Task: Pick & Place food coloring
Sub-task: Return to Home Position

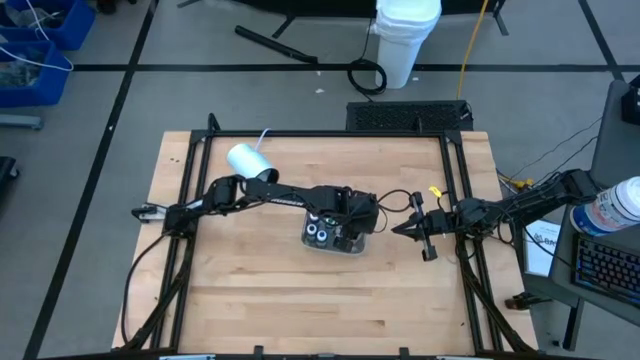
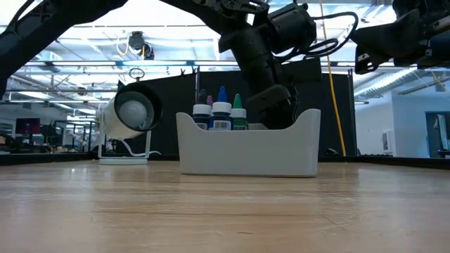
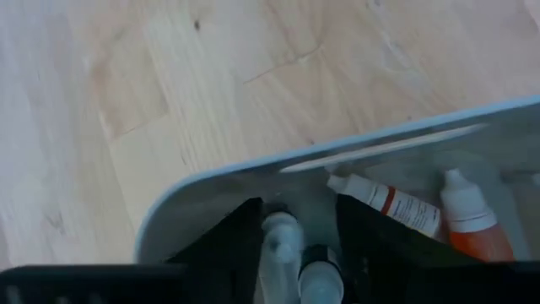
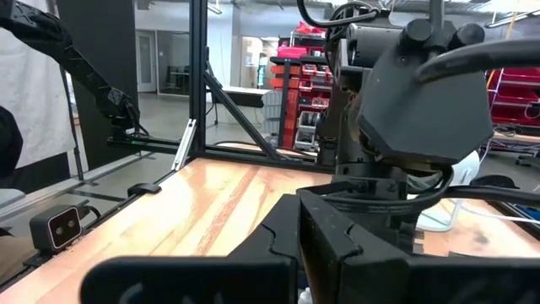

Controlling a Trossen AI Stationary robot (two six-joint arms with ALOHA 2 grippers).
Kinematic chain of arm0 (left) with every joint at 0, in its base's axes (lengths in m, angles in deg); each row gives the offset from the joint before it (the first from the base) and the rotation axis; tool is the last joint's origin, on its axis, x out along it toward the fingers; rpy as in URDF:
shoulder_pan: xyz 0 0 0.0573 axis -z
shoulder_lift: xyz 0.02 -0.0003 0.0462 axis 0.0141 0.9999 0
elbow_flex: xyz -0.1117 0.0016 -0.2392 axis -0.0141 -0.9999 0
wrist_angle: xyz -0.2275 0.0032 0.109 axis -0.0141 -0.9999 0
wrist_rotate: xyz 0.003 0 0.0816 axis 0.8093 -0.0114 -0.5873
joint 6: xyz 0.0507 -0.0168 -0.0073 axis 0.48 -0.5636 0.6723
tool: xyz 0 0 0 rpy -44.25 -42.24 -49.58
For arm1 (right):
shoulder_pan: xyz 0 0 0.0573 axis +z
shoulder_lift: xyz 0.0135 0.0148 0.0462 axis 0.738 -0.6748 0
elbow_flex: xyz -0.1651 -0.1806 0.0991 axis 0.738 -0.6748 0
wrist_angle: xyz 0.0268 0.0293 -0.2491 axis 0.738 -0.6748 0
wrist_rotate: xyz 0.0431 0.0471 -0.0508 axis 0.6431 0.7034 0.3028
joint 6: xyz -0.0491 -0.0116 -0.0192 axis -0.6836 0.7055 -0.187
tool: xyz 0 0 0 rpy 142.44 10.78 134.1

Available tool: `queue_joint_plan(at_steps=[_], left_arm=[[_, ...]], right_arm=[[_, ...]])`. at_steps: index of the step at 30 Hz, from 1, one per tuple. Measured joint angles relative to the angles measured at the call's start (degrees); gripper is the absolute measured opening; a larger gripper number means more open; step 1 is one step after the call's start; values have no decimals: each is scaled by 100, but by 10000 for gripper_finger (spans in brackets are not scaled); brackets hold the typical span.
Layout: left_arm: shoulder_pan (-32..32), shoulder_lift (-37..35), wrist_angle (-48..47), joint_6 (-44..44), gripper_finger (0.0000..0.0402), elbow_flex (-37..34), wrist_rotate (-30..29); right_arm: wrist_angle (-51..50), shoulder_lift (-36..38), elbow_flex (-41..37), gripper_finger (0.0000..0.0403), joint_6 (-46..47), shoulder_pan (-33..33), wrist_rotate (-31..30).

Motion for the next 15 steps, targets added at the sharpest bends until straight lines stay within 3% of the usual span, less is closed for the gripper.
queue_joint_plan(at_steps=[8, 15], left_arm=[[9, -137, -85, -89, 223, 9, -1], [162, -1257, -488, 40, 243, 31, -207]], right_arm=[[1, 2, 0, 0, 2, 0, 4], [46, 2, -1, 0, 2, 0, 1]])
